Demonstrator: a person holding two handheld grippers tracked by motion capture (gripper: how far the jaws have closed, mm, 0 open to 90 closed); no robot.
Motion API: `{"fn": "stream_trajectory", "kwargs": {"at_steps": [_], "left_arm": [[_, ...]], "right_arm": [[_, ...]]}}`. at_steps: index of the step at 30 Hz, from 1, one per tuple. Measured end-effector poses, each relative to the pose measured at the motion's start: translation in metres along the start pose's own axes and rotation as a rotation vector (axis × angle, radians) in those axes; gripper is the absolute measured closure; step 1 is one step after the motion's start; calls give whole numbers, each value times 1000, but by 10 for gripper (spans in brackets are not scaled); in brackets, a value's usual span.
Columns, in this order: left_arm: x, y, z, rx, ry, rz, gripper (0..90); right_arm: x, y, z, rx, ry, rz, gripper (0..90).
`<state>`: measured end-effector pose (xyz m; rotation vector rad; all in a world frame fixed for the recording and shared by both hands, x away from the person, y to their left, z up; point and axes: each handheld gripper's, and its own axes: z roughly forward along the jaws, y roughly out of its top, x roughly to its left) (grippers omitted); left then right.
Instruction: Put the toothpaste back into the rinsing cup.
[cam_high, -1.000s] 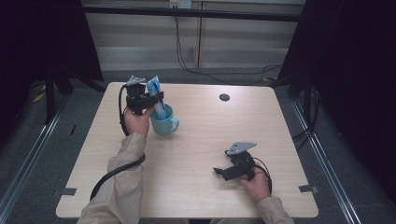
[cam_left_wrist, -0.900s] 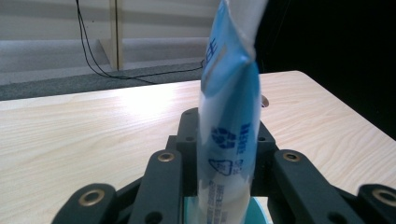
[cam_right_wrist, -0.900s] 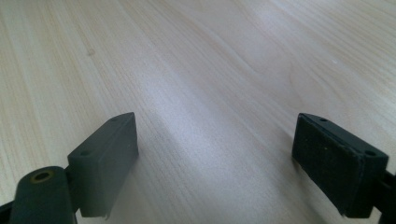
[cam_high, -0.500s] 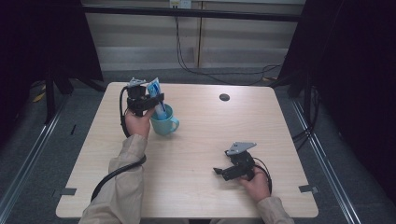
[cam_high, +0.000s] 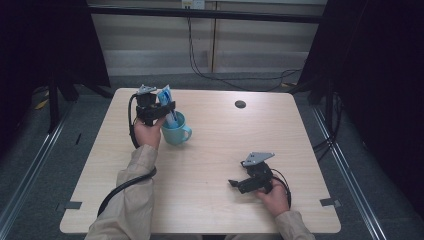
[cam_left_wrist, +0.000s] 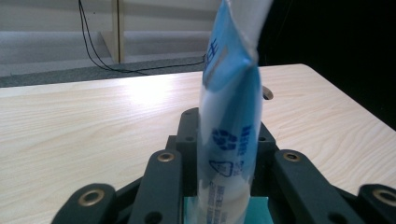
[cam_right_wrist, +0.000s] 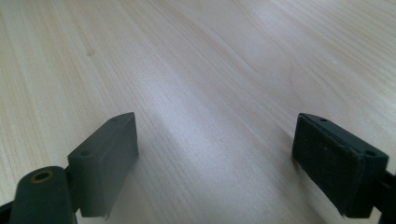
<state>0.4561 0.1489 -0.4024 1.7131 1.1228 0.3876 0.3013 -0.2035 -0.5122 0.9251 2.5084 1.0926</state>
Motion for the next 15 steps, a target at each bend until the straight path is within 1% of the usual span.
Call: {"fn": "stream_trajectory", "kwargs": {"at_steps": [8, 9, 10, 15], "left_arm": [[0, -3, 1, 8, 5, -1, 729], [0, -2, 2, 8, 0, 0, 729], [0, -2, 2, 10, 2, 7, 729], [-2, -2, 2, 7, 7, 10, 727]], "right_arm": [[0, 0, 0, 0, 0, 0, 138], [0, 0, 0, 1, -1, 0, 138], [0, 0, 0, 0, 0, 1, 139], [0, 0, 0, 0, 0, 0, 139]]}}
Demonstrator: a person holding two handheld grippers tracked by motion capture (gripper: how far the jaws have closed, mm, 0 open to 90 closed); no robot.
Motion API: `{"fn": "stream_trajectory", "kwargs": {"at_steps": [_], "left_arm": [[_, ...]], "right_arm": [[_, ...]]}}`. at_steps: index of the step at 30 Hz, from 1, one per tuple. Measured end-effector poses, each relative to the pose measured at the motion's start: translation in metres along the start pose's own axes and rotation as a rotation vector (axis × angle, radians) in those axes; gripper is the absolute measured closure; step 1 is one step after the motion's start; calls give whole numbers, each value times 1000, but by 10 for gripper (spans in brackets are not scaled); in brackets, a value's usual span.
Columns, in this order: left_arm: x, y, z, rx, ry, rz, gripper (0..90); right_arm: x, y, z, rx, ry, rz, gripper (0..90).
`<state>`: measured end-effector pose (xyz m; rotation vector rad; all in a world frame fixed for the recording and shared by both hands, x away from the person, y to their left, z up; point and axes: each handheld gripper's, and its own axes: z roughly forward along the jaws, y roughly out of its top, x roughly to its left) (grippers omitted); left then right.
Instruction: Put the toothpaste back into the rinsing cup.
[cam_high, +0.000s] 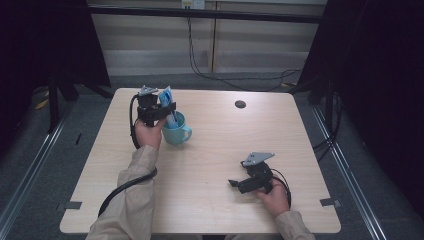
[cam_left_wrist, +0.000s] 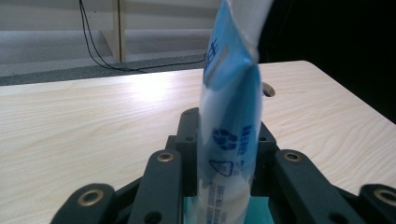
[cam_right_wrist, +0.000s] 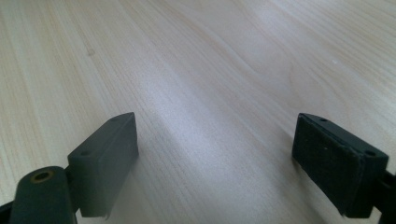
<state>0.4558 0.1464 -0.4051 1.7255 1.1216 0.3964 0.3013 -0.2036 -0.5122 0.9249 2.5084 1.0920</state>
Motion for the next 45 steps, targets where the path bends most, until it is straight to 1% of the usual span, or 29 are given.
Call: {"fn": "stream_trajectory", "kwargs": {"at_steps": [5, 13, 19, 20, 22, 24, 28, 30, 35, 38, 45], "left_arm": [[1, 0, 0, 5, 1, 5, 724], [4, 0, -1, 1, 3, -5, 719], [6, -1, -2, -4, 13, -2, 712], [7, -1, -3, -4, 21, 1, 709], [7, -1, -3, -5, 21, -4, 708], [7, -2, -3, -5, 26, 5, 707], [7, -2, -3, -9, 26, 7, 704], [8, -2, -3, -13, 27, -3, 702], [9, -3, -4, -12, 28, 4, 697], [12, -4, -5, -15, 36, -5, 693], [14, -5, -7, -20, 38, -18, 689]], "right_arm": [[0, 0, 0, 0, 0, 0, 139], [0, 0, 0, 0, 0, 0, 139], [0, 0, 0, 0, 1, 0, 139], [0, 0, 0, 0, 1, 0, 139], [0, 0, 0, 0, 0, 1, 139], [0, 0, 0, 0, 1, 2, 139], [0, 0, 0, 0, 1, 1, 139], [0, 0, 0, -1, 0, 2, 139], [0, 0, 0, 0, -1, 2, 139], [0, 0, 0, 0, -1, 2, 139], [0, 0, 0, -2, -1, -1, 139]]}}
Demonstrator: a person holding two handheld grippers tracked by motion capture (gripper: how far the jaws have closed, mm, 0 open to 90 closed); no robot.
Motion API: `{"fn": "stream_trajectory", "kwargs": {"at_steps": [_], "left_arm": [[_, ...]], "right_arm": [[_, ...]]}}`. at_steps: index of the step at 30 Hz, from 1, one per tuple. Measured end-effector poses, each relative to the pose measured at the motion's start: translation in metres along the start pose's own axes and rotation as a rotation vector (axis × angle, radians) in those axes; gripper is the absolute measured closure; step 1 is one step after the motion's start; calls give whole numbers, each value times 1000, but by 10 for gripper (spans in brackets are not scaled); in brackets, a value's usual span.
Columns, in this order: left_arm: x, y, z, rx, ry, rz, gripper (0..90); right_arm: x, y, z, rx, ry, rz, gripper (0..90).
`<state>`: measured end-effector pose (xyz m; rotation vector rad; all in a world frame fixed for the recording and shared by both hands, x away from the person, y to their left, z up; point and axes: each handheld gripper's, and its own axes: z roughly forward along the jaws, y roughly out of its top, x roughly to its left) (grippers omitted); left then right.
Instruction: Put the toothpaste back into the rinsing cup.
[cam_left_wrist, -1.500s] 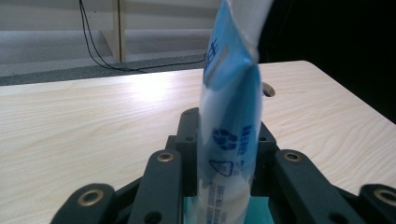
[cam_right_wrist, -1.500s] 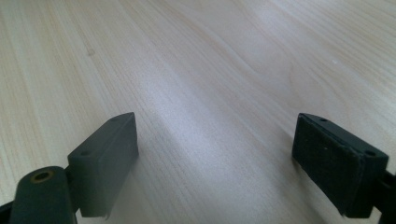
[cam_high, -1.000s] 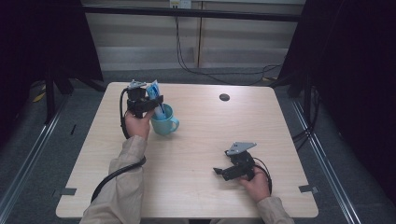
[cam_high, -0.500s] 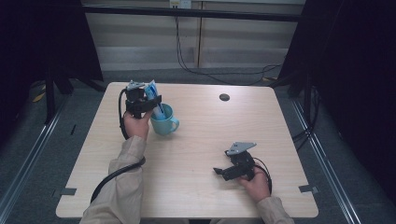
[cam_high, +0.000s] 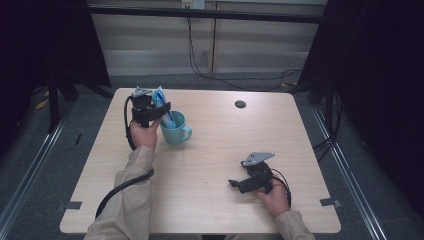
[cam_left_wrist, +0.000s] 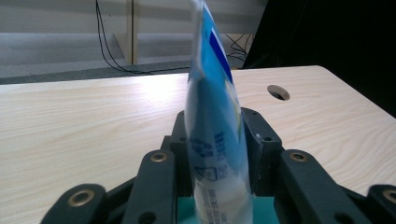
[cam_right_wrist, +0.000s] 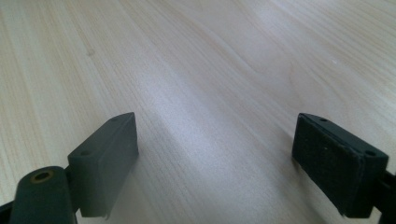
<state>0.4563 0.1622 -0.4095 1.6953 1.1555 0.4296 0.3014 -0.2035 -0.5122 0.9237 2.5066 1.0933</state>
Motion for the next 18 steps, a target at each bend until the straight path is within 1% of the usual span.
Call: {"fn": "stream_trajectory", "kwargs": {"at_steps": [3, 6, 8, 11, 14, 18], "left_arm": [[0, 0, 0, 1, -1, 1, 686], [1, 0, 0, -3, -3, -8, 682], [2, -1, 0, -6, 6, -16, 677], [3, -2, 0, -8, 9, -22, 672], [4, -2, -1, -3, 11, -17, 664], [6, -3, -1, -4, 18, -27, 661]], "right_arm": [[0, 0, 0, 0, 1, 0, 139], [0, 0, 0, 0, 1, 2, 139], [0, 0, 0, 0, 2, 2, 139], [0, 0, 0, 0, 0, 0, 139], [0, 0, 0, 2, 0, 3, 139], [0, 0, 0, 1, 2, 4, 140]]}}
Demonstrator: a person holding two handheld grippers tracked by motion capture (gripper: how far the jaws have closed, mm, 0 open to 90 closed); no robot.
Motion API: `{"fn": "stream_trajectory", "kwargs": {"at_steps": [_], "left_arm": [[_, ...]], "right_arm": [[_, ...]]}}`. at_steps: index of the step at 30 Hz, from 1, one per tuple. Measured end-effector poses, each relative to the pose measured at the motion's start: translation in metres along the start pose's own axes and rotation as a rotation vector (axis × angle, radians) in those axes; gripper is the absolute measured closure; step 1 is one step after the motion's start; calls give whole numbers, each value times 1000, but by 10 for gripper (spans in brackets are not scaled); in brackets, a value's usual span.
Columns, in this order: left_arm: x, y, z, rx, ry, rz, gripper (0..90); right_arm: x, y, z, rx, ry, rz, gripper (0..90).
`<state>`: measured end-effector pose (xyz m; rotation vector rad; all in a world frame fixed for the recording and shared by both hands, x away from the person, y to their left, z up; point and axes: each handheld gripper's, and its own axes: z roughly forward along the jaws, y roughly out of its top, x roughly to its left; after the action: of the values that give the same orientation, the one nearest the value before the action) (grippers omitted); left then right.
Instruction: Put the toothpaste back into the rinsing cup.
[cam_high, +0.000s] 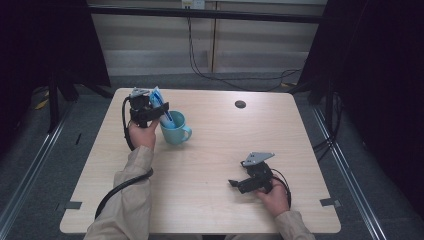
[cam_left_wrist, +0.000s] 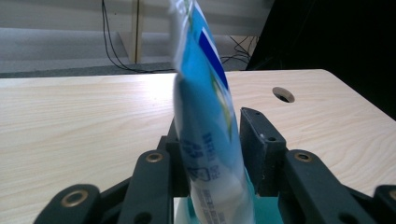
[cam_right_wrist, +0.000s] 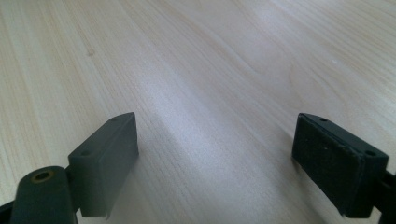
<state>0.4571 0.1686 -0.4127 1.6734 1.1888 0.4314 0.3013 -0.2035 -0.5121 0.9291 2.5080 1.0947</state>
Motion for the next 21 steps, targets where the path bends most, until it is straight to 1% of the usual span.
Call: {"fn": "stream_trajectory", "kwargs": {"at_steps": [4, 5, 13, 17, 21], "left_arm": [[1, -1, -1, -1, 1, -6, 653], [1, -1, -1, 0, 6, -1, 651], [2, -1, 0, 5, 4, 10, 628], [2, -2, 0, 4, 7, 10, 599], [3, -2, 0, 9, 15, 10, 591]], "right_arm": [[0, 0, 0, -2, 0, -2, 140], [0, 0, 0, -2, 0, -4, 140], [0, 0, 0, -2, 0, -2, 140], [0, 0, 0, -1, 0, -2, 140], [0, 0, 0, -2, 0, -2, 140]]}}
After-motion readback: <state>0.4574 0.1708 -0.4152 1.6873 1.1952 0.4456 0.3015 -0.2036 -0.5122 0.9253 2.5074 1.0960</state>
